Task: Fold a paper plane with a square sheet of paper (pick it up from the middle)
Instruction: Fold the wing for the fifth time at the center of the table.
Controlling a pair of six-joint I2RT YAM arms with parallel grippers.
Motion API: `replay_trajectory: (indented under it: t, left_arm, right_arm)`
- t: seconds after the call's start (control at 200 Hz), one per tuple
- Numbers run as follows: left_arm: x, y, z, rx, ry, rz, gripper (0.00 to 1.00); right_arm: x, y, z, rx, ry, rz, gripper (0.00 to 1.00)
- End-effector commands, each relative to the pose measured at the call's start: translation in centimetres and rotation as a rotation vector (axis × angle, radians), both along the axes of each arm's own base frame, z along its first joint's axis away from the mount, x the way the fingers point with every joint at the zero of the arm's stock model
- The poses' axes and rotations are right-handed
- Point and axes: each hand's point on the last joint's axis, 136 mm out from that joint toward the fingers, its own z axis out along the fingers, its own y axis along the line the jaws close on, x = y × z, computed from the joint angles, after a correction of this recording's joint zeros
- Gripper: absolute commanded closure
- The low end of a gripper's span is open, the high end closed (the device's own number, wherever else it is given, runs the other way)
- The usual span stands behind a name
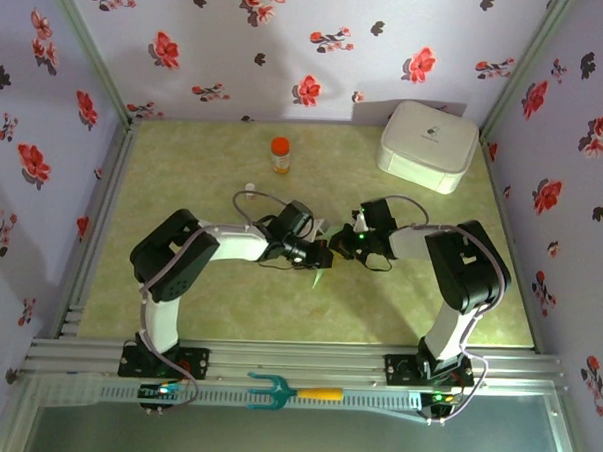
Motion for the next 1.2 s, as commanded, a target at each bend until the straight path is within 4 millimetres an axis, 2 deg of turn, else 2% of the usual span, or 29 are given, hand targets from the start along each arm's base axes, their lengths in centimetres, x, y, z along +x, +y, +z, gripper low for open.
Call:
replay_trajectory:
  t: [0.0,0.155,0.43,0.71,0.945,1.065,1.195]
  left_arm:
    - [-0.7,0.5,-1.7,0.049,0.009,-0.030,0.95]
    - [-1.6,1.8,-3.2,0.092,0.027,-0.026,0.95]
    - [-4.5,3.8,-4.8,0.178,0.057,-0.055,0.95]
    - [-6.2,5.1,-4.2,0.257,0.023,-0.087,0.94]
    - [-7.9,7.5,-4.4,0.331,0.019,-0.102,0.95]
    - [-7.7,7.8,-3.4,0.332,-0.013,-0.095,0.95]
    - [-6.3,6.0,0.8,0.202,-0.118,-0.072,0.96]
  right_arm:
    - [-1.5,-2.3,-3.1,-0.126,0.081,-0.055,0.92]
    - [-1.6,-2.4,-3.4,-0.134,0.086,-0.052,0.92]
    - [-1.6,-2.5,-3.6,-0.144,0.091,-0.048,0.92]
    - [-1.7,-2.6,-3.8,-0.157,0.096,-0.047,0.92]
    - [-1.7,-2.6,-3.6,-0.158,0.094,-0.045,0.92]
    - [-1.7,-2.6,-3.6,-0.153,0.093,-0.047,0.92]
    - [-1.7,-2.5,-3.4,-0.144,0.092,-0.051,0.92]
